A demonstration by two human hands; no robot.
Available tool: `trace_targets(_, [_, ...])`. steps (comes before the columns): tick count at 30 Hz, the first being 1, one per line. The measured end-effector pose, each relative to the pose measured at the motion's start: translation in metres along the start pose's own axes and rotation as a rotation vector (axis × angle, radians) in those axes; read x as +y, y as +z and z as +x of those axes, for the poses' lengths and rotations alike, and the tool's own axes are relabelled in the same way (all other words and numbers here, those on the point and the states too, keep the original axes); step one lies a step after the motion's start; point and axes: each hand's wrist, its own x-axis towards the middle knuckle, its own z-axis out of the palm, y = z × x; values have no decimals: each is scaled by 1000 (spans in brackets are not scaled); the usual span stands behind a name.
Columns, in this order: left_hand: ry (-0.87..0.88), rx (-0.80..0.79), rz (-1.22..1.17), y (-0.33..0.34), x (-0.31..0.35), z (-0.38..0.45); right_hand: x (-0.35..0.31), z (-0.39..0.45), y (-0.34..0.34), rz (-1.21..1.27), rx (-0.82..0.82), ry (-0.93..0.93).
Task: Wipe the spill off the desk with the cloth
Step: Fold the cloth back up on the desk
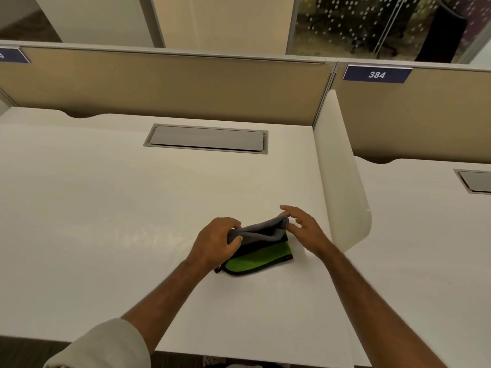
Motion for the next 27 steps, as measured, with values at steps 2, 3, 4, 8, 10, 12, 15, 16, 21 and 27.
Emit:
trace_targets(2, [66,-19,8,8,-1,-10,5,-6,3,-30,9,20])
trace_targets(3, [98,-55,27,14,-2,-17,8,-11,7,-80,11,16])
trace_targets(4, [120,-109,55,21,-3,-24,11,-17,11,-126,19,8])
trace_targets(8, [98,-207,118,43,-4,-41,14,-32,38,-176,270,56])
trace_targets(10, [66,-195,88,42,-3,-39,9,-28,48,-150,348,170])
trace_targets(12, [46,-196,70,40,-3,-35,5,-17,49,-98,253,338])
trace_targets(15, [22,-197,72,34,-4,-29,-1,2,39,-75,102,497])
trace_targets(16, [9,-194,69,32,-5,-26,-3,6,37,-47,79,514])
trace_targets(21, [-83,-164,-84,16,-3,-4,-31,0,31,53,1,223])
trace_targets(27, [-33,-241,-341,-8,9,25,-78,-8,25,180,-90,-69])
